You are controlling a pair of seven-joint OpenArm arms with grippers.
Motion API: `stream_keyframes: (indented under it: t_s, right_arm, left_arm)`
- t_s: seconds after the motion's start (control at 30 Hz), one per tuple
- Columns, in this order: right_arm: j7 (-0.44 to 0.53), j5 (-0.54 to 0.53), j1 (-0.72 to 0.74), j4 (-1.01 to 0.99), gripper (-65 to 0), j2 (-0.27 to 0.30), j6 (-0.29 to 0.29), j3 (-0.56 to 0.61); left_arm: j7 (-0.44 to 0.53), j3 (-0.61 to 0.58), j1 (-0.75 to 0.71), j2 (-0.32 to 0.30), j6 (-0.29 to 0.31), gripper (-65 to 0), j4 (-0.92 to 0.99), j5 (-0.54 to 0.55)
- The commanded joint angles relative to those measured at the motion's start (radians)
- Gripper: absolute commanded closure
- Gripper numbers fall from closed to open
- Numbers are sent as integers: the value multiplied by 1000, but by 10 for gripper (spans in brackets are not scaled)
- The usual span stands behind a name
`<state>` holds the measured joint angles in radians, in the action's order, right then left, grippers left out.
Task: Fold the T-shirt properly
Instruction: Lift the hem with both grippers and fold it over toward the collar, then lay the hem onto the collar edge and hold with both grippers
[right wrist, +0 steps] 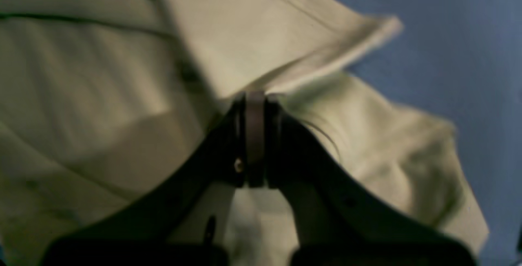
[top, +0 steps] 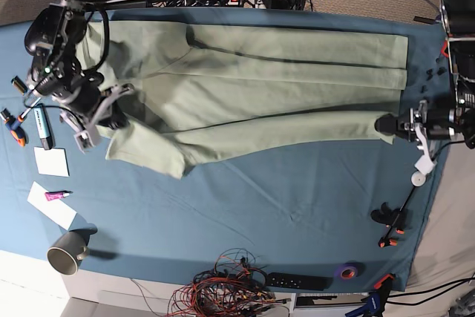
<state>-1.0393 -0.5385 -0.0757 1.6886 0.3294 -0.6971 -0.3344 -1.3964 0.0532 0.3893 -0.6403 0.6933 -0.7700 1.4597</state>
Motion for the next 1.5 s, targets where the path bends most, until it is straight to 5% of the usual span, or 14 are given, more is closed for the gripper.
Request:
stream_keyframes:
  t_s: [0.0,0.47,1.47]
  right_arm:
    - [20,-29,2,20,0,17,-1,-26]
    - [-45,-206,-125,20,0,18,-1,-222]
    - [-183,-233,-210,20,0,17,-1,-225]
  left_arm:
    - [0,4,13,-25,5,0,-18,24]
    - [0,4,0,-58,5,0,-19,24]
    - [0,4,-27,-66,5,0,-19,24]
